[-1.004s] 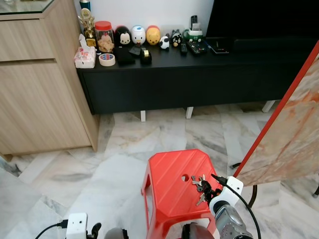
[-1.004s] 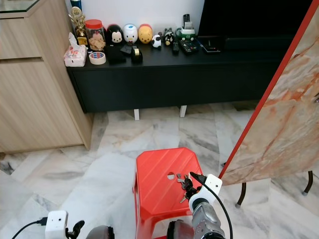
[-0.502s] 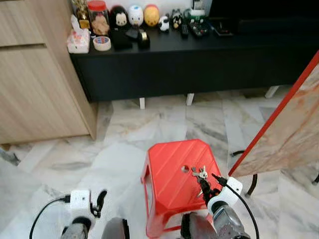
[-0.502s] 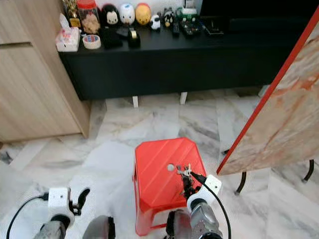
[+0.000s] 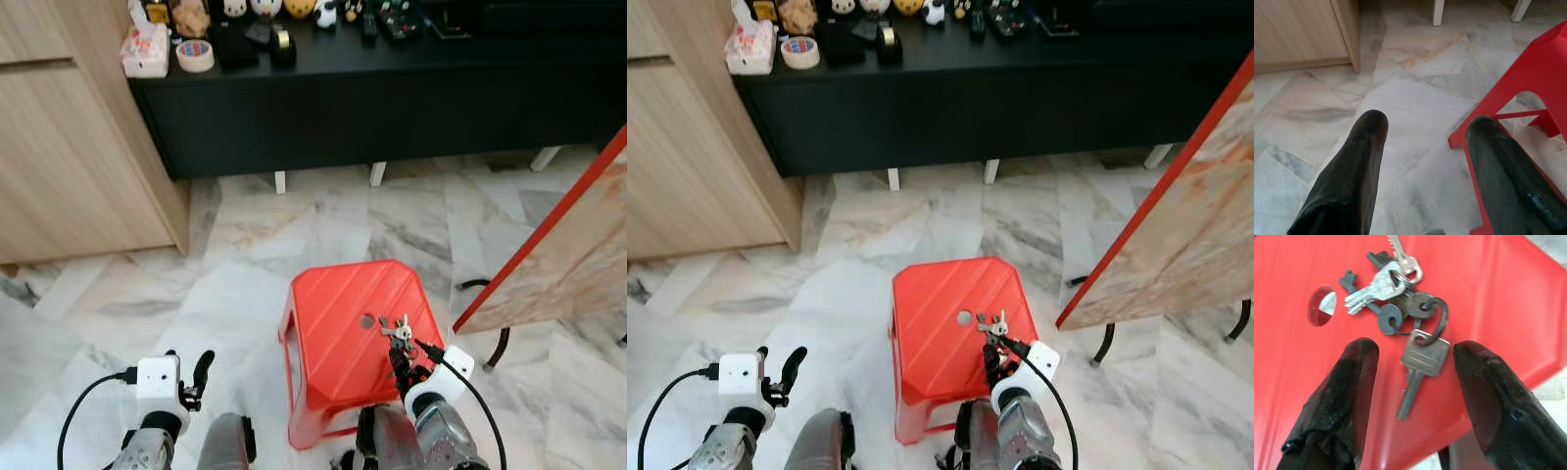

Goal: Hang keys on a hook

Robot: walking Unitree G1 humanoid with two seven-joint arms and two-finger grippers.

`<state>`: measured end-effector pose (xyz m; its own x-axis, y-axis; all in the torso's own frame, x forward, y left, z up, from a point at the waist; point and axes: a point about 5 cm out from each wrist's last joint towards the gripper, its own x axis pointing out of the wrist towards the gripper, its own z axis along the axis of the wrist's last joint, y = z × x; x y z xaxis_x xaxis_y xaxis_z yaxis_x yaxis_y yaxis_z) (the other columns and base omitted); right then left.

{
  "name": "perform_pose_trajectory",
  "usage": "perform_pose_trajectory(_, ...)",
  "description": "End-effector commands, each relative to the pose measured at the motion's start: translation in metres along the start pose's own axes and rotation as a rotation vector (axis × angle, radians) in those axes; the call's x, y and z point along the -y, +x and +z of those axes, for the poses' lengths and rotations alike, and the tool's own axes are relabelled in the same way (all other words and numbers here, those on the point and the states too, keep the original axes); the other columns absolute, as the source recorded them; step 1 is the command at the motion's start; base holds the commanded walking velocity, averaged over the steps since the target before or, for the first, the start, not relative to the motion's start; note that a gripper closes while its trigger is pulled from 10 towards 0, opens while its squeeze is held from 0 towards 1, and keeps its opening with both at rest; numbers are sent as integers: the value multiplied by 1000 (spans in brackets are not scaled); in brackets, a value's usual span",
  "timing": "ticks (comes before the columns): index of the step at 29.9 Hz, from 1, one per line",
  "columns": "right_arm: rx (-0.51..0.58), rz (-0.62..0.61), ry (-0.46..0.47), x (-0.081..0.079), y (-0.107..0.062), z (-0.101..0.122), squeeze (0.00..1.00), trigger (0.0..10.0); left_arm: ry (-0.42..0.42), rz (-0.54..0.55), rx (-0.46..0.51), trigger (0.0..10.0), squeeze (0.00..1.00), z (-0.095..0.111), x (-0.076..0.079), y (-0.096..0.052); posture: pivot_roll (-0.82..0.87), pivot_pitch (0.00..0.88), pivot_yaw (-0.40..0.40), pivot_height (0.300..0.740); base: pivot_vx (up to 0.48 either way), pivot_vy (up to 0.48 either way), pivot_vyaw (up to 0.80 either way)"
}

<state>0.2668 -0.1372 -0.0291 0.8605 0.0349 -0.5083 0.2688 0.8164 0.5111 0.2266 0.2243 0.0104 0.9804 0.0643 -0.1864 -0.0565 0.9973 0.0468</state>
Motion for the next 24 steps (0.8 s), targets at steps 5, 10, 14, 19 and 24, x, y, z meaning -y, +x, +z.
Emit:
perform_pose_trajectory(5, 23, 11, 7, -5, 2, 4, 0, 10000, -19, 10, -29, 10000, 0, -4, 0, -7, 171, 251, -69, 633, 0, 0, 0)
perform_pose_trajectory(10, 28, 20, 0, -7, 3, 6, 0, 10000, -22, 10, -45, 10000, 0, -6, 2, -10, 165, 254, -74, 633, 0, 0, 0)
perform_pose_trajectory(14, 24, 15, -4, -4, 2, 5, 0, 10000, -21, 10, -51, 10000, 0, -7, 3, -13, 170, 261, -76, 633, 0, 0, 0)
perform_pose_trajectory(19, 14, 0, -8, 0, 0, 2, 0, 10000, -13, 13, -69, 10000, 0, -10, 2, -19, 170, 275, -76, 633, 0, 0, 0)
perform_pose_trajectory(24, 19, 6, -5, 0, -1, -1, 0, 5176, -11, 19, -77, 10000, 0, -11, 0, -25, 169, 290, -77, 633, 0, 0, 0)
